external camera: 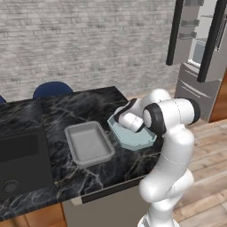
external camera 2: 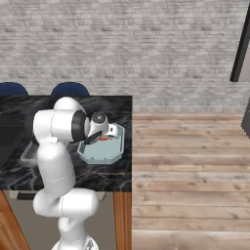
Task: Place one squash and one fish in each tupperware on the nearby counter, to pack two identical lunches.
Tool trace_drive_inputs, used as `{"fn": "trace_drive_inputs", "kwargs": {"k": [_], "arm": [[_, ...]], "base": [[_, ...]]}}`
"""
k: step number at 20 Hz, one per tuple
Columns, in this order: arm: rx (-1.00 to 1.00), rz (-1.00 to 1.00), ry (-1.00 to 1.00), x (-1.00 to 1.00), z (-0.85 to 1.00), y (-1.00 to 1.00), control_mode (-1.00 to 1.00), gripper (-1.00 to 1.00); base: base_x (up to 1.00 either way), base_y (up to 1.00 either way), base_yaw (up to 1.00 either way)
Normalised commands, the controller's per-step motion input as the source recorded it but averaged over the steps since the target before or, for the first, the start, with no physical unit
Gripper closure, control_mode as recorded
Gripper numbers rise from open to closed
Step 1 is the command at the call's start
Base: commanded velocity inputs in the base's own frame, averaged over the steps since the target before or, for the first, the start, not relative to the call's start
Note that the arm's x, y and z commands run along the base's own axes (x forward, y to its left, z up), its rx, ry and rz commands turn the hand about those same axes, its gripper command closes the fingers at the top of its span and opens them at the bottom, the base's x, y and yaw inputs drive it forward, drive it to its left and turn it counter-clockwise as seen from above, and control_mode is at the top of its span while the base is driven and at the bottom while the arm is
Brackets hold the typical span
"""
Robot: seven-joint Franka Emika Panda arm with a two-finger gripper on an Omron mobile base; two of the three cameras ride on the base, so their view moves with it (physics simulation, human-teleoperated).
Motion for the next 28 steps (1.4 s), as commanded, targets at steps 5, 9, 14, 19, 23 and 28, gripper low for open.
{"fn": "trace_drive_inputs", "kwargs": {"k": [5, 9, 14, 19, 23, 28], "arm": [[-0.03, 0.00, 0.08, 0.04, 0.69, 0.00, -1.00, -1.00], [-0.07, 0.00, 0.20, 0.01, 0.91, 0.00, -1.00, -1.00], [-0.16, 0.00, 0.16, 0.00, 1.00, 0.07, -1.00, -1.00], [-0.23, 0.00, -0.02, 0.00, 1.00, 0.26, -1.00, -1.00], [-0.05, -0.01, -0.02, 0.00, 1.00, 0.33, -1.00, -1.00], [0.01, -0.04, 0.03, 0.00, 1.00, 0.03, -1.00, -1.00]], "base": [[0.00, 0.00, 0.00], [0.00, 0.00, 0.00], [0.00, 0.00, 0.00], [0.00, 0.00, 0.00], [0.00, 0.00, 0.00], [0.00, 0.00, 0.00]]}}
